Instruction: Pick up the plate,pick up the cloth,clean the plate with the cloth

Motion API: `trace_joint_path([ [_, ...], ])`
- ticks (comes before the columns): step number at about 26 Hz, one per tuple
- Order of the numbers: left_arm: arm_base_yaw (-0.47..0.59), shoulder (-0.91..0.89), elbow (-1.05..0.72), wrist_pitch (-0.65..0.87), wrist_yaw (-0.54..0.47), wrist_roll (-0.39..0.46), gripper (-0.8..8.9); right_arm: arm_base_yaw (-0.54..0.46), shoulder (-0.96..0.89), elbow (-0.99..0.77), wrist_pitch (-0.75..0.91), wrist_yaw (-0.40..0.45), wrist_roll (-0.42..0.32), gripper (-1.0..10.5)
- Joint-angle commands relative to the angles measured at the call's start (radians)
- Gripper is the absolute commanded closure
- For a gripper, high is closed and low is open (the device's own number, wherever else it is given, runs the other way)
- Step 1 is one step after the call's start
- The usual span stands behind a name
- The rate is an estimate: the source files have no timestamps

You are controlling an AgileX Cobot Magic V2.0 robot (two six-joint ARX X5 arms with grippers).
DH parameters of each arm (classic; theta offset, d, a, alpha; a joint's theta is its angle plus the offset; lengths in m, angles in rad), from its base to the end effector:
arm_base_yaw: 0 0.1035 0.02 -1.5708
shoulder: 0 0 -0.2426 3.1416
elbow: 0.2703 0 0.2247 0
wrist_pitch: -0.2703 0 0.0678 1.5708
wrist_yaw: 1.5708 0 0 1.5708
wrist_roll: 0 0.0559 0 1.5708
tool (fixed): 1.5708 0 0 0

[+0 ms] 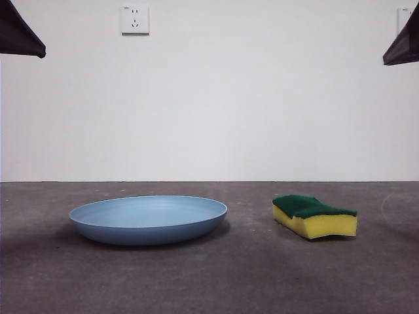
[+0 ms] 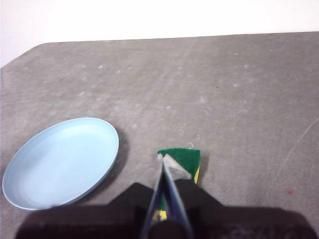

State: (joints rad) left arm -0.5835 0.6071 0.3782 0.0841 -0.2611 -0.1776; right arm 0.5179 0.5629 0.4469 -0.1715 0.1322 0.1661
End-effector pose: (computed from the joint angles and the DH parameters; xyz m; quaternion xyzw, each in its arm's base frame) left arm 0.1463 -0.0793 0.2336 -0.0578 0.0799 -0.1536 0.9832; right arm 0.1383 0.0703 0.2326 0.0350 0.1510 0.1778 0.9718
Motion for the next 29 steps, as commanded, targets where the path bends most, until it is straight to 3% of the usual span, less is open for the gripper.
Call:
trace_joint_path([
  [1, 0.003, -0.001, -0.003, -0.027, 0.002, -0.006, 8.16, 0.001, -0.001, -0.006, 0.005, 0.005, 0.009, 9.5],
  [15, 0.003, -0.001, -0.003, -0.146, 0.002, -0.006, 8.16, 0.001, -0.001, -0.006, 0.005, 0.005, 0.010, 9.5],
  [18, 0.008, -0.016, -0.003, -0.186, -0.003, 0.028, 8.16, 0.001, -0.001, -0.006, 0.005, 0.005, 0.009, 9.5],
  [21, 0.055, -0.071, -0.006, -0.190, 0.008, 0.043, 8.16, 0.001, -0.001, -0.006, 0.005, 0.005, 0.009, 9.5],
  [26, 0.194, -0.192, -0.048, -0.190, 0.138, 0.060, 8.16, 0.001, -0.001, -0.006, 0.006, 0.005, 0.009, 9.5],
  [29, 0.274, -0.276, -0.099, -0.189, 0.140, 0.050, 8.16, 0.001, -0.001, -0.006, 0.005, 0.005, 0.009, 9.5],
])
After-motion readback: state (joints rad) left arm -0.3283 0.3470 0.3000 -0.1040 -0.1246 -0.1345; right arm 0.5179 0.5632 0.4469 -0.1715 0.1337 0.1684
